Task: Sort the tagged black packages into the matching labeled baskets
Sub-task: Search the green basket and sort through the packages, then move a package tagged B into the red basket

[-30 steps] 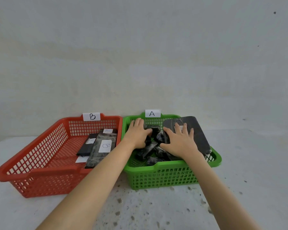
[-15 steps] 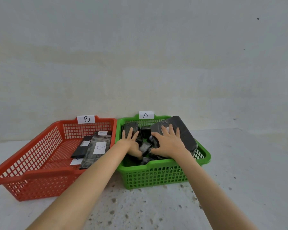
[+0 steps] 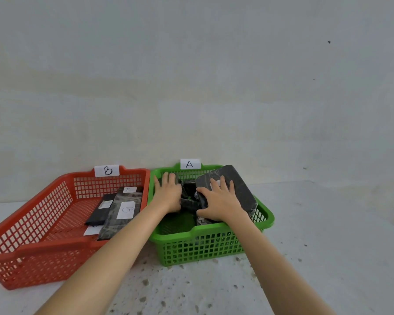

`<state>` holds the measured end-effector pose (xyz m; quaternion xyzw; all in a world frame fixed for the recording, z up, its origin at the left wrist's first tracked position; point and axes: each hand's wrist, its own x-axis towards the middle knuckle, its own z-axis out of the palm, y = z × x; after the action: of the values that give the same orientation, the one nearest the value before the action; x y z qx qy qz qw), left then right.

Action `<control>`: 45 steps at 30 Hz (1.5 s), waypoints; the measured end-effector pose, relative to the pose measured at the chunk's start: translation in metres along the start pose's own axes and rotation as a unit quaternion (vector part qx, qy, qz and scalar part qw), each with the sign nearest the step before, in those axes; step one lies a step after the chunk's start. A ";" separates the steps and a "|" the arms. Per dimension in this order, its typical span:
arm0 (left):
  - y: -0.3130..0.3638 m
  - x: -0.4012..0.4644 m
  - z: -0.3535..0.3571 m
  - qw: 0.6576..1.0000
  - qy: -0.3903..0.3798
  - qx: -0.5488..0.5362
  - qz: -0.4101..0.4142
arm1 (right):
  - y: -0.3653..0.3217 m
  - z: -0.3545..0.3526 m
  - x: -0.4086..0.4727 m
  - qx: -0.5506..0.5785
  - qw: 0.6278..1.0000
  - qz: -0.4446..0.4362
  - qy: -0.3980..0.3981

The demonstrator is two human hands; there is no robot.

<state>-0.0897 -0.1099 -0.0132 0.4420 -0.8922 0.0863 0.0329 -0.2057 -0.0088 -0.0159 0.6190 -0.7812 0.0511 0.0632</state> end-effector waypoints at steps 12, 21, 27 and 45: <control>-0.021 -0.071 -0.020 0.767 0.539 -0.343 0.048 | -0.045 -0.039 -0.007 0.645 0.755 0.000 0.118; -0.026 -0.075 -0.009 0.850 0.354 -0.386 0.061 | -0.063 -0.031 -0.001 0.740 0.664 0.034 0.097; -0.053 -0.088 -0.023 0.813 0.189 -0.549 0.042 | -0.084 -0.041 0.006 0.731 0.663 0.085 0.135; -0.245 -0.059 -0.007 0.842 -0.040 -0.455 -0.286 | -0.221 -0.003 0.069 0.547 0.830 0.107 0.006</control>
<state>0.1408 -0.2081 0.0161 0.6163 -0.6653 -0.3606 0.2178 -0.0055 -0.1248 -0.0014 0.4650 -0.6863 0.4798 -0.2873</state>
